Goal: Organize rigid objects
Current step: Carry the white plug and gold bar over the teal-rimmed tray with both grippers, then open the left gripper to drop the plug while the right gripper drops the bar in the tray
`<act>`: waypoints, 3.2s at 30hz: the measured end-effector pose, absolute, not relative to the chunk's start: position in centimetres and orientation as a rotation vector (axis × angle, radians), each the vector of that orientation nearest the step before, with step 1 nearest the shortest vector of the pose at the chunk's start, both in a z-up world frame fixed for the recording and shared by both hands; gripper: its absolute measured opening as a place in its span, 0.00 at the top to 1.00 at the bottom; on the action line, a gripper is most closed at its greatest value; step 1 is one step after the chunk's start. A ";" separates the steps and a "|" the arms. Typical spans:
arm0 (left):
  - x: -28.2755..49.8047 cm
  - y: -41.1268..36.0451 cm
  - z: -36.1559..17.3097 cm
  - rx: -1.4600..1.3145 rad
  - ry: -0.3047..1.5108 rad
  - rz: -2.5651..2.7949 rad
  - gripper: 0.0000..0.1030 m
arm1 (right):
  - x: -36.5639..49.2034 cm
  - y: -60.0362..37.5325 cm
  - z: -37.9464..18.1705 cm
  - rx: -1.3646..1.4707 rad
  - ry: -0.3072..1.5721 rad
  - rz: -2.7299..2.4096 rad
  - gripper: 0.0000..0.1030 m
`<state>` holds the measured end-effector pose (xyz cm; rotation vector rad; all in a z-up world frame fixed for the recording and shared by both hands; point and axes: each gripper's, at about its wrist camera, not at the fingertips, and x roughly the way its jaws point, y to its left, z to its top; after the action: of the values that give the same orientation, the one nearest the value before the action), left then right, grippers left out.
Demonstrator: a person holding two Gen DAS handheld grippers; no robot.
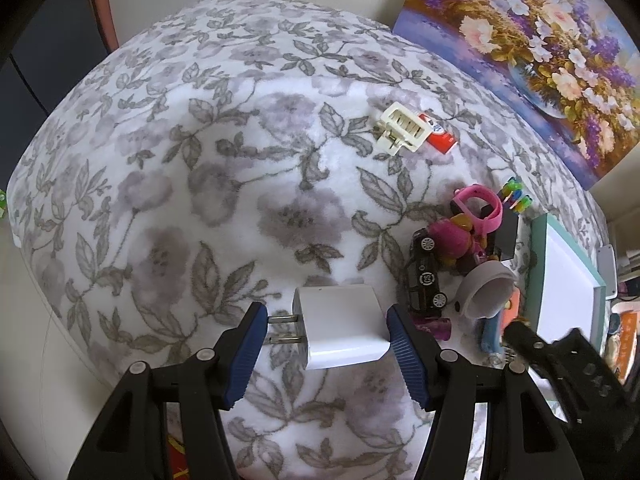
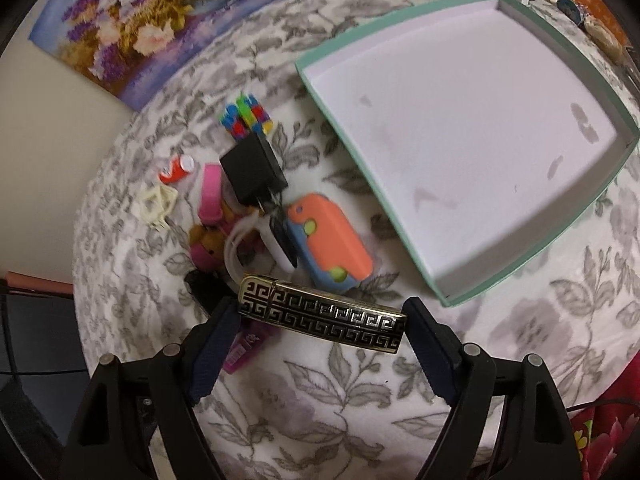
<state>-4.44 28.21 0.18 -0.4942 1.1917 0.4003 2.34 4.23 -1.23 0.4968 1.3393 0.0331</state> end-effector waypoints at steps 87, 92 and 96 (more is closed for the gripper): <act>15.2 6.0 0.7 -0.178 1.134 0.068 0.00 | 12.9 -15.1 0.0 0.282 1.180 -0.301 0.16; 14.7 7.4 1.3 -0.187 1.091 0.101 0.00 | 12.8 -14.3 0.7 0.259 1.166 -0.286 0.16; 14.1 8.4 2.2 -0.189 1.041 0.122 0.00 | 12.4 -13.5 1.6 0.241 1.148 -0.278 0.16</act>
<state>14.07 8.39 2.20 -0.1886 1.0409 0.1219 12.43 -13.51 1.57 0.2412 1.1479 -0.2781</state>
